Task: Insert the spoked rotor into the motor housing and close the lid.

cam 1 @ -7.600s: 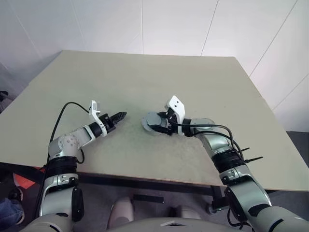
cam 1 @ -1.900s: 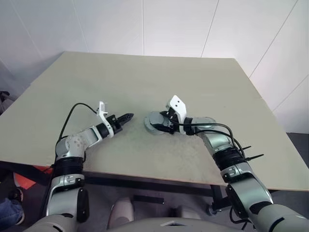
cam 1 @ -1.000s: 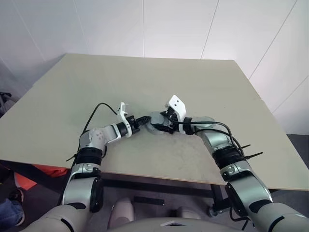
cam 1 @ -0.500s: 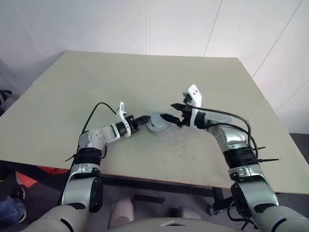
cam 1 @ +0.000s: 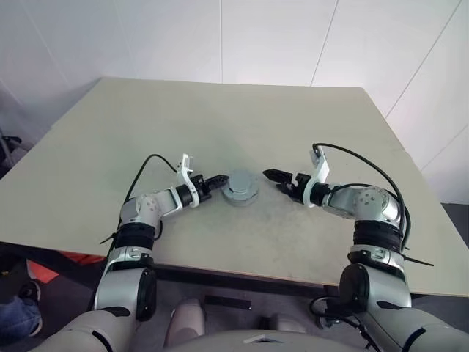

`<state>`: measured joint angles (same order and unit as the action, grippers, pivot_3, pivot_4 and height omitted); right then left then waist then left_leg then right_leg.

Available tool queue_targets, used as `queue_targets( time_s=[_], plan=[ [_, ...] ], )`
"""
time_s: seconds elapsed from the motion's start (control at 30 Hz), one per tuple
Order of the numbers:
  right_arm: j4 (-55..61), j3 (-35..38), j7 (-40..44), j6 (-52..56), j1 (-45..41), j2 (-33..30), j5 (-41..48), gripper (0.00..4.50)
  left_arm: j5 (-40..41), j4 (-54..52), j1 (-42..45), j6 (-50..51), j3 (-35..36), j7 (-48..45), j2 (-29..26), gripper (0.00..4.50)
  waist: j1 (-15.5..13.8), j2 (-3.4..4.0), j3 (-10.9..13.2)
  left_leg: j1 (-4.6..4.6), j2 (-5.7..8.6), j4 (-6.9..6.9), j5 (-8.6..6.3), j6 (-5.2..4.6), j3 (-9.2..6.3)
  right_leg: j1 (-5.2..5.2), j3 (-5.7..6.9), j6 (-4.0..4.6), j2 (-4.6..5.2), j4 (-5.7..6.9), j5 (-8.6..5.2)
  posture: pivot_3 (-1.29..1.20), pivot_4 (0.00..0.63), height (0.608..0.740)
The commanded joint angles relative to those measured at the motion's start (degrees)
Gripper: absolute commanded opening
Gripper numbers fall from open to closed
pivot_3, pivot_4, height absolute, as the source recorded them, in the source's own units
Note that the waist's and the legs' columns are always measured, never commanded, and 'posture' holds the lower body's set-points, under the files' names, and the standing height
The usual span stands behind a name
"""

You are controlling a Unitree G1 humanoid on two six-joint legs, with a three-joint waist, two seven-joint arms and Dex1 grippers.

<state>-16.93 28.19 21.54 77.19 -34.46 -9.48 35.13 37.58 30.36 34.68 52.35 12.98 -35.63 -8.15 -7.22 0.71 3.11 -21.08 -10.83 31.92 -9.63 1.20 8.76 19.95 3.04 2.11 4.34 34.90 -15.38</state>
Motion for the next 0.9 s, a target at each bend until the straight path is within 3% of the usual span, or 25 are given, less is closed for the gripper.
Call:
queue_targets(
  time_s=[0.03, 0.23, 0.5, 0.63, 0.77, 0.9],
  plan=[
    [3.1, 0.1, -2.2, 5.8, 0.8, 4.3, 3.2, 4.47, -1.5, 0.9, 0.1, -0.4, -0.5, 0.8, -0.3, 0.00, 0.0, 0.00, 0.0, 0.02, 0.00, -0.10, 0.06, 0.09, 0.00, 0.02, 0.00, -0.01, 0.00, -0.03, 0.00, 0.00, 0.000, 0.740],
    [3.5, 0.6, -3.9, 6.3, -0.4, 8.2, 3.8, 4.47, -1.7, 1.2, 0.5, -0.7, -0.2, 0.7, -0.7, 0.00, -0.1, 0.01, 0.0, 0.07, 0.02, -0.61, 0.31, 0.50, 0.00, 0.14, 0.00, -0.04, -0.02, -0.07, 0.01, 0.00, 0.000, 0.740],
    [-4.0, -0.4, -6.4, -1.1, -3.7, 11.7, 2.0, 4.47, -2.2, 1.3, 0.7, -1.1, -0.4, 0.4, -0.9, 0.00, 0.1, 0.01, 0.0, 0.06, 0.00, -0.72, 0.37, 0.61, 0.00, 0.24, 0.00, -0.23, -0.06, -0.06, 0.13, 0.00, 0.000, 0.740],
    [-4.6, -0.7, -6.9, -1.6, -3.7, 12.1, 2.6, 3.70, -2.4, 1.2, 0.7, -1.0, -0.2, 0.3, -1.1, 0.00, 0.1, 0.01, 0.0, 0.06, 0.00, -0.72, 0.40, 0.67, 0.00, 0.25, 0.00, -0.23, -0.06, -0.05, 0.13, 0.00, 0.000, 0.740],
    [-4.3, -1.7, -6.4, -1.8, -3.7, 11.1, 2.9, 2.27, -2.6, 1.3, 0.8, -1.2, 0.0, 0.3, -1.2, 0.00, 0.0, 0.01, 0.0, -0.03, 0.01, -0.72, 0.40, 0.66, 0.00, 0.30, 0.01, -0.25, -0.06, -0.06, 0.14, 0.00, 0.000, 0.740],
    [-5.3, -1.7, -6.7, -3.6, -3.9, 10.2, 2.2, 2.17, -2.7, 1.8, 1.0, -1.8, 0.2, 0.2, -1.0, 0.00, 0.0, 0.01, 0.0, -0.02, 0.02, -0.74, 0.40, 0.66, -0.01, 0.29, 0.02, -0.27, -0.06, -0.05, 0.15, 0.00, 0.000, 0.740]
  ],
)
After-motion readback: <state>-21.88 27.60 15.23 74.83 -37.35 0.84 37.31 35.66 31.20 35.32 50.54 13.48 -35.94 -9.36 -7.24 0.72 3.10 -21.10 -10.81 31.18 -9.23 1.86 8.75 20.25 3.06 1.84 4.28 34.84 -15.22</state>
